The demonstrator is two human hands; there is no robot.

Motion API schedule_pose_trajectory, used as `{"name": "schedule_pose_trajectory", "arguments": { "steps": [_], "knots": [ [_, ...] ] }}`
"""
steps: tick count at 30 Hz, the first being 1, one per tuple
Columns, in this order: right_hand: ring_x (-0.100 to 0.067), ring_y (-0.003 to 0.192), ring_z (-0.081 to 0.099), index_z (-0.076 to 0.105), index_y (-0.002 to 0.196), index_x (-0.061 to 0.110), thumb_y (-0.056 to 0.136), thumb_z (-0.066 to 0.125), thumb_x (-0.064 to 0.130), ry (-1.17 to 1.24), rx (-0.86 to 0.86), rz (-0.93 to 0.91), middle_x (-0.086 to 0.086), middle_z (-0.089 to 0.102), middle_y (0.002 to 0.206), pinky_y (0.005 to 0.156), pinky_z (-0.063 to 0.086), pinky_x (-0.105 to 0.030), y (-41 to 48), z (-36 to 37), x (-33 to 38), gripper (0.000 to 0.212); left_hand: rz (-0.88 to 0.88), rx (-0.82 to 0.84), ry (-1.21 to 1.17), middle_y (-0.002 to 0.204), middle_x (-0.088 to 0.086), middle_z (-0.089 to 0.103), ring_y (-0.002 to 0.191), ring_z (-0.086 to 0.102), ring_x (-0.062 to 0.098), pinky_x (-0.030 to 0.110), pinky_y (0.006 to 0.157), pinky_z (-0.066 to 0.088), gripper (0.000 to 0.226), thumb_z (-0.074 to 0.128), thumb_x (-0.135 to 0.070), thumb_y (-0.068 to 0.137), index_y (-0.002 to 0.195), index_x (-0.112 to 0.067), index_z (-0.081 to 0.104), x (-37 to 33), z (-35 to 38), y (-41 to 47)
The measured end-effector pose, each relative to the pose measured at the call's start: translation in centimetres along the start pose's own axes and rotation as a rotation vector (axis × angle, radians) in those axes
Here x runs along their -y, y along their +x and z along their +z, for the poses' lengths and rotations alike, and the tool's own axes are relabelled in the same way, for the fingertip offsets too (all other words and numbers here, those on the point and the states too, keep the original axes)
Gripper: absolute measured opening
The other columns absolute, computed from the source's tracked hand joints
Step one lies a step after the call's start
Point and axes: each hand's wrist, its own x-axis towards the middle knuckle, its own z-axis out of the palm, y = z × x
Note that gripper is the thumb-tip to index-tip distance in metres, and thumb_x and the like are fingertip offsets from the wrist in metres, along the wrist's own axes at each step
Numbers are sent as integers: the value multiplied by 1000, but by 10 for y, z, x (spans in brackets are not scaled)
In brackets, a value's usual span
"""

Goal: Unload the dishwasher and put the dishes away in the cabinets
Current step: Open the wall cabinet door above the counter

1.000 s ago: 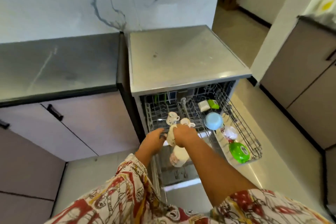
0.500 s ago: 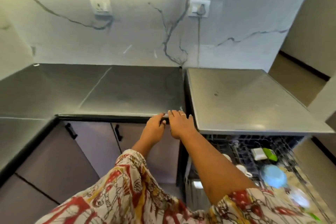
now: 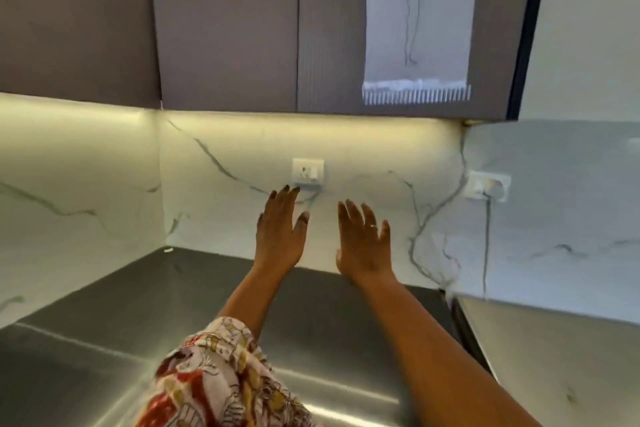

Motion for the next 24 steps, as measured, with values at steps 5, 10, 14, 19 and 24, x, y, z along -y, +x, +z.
{"name": "schedule_pose_trajectory", "arguments": {
  "steps": [5, 10, 14, 19, 24],
  "knots": [
    [-26, 148, -4, -6, 151, 19, 96, 42, 21, -82, -223, -50, -1, -5, 160, 116, 6, -52, 85, -34, -4, 73, 113, -82, 47, 157, -5, 17, 147, 9, 15, 38, 118, 13, 55, 43, -31, 97, 148, -26, 21, -7, -7, 58],
    [-27, 148, 3, 1, 152, 16, 93, 51, 26, -131, -337, -77, -4, 2, 160, 116, 11, -51, 165, -48, -16, 78, 139, -89, 65, 158, -5, 13, 147, 6, 14, 37, 118, 9, 57, 42, -32, 98, 149, -26, 17, -2, 19, 113],
    [-29, 147, 12, 11, 151, 12, 90, 56, 21, -179, -438, -153, -8, 12, 159, 115, 13, -52, 224, -52, -19, 77, 81, -145, 71, 158, -5, 11, 147, 5, 14, 37, 118, 7, 59, 41, -32, 98, 149, -24, 14, 2, 28, 157],
    [-28, 148, 0, -1, 151, 12, 90, 56, 27, -269, -439, -203, -8, -1, 160, 116, 6, -53, 290, -48, -5, 85, 94, -214, 77, 158, -3, 15, 147, 7, 16, 40, 118, 8, 56, 39, -31, 99, 149, -21, 17, 9, 29, 213],
    [-35, 146, 5, 2, 151, 12, 87, 60, 40, -369, -546, -27, -12, 3, 159, 113, 10, -58, 319, -28, 10, 91, 156, -231, 65, 157, -1, 19, 147, 10, 18, 39, 118, 10, 54, 34, -34, 100, 149, -20, 18, 4, 31, 255]
  ]
}}
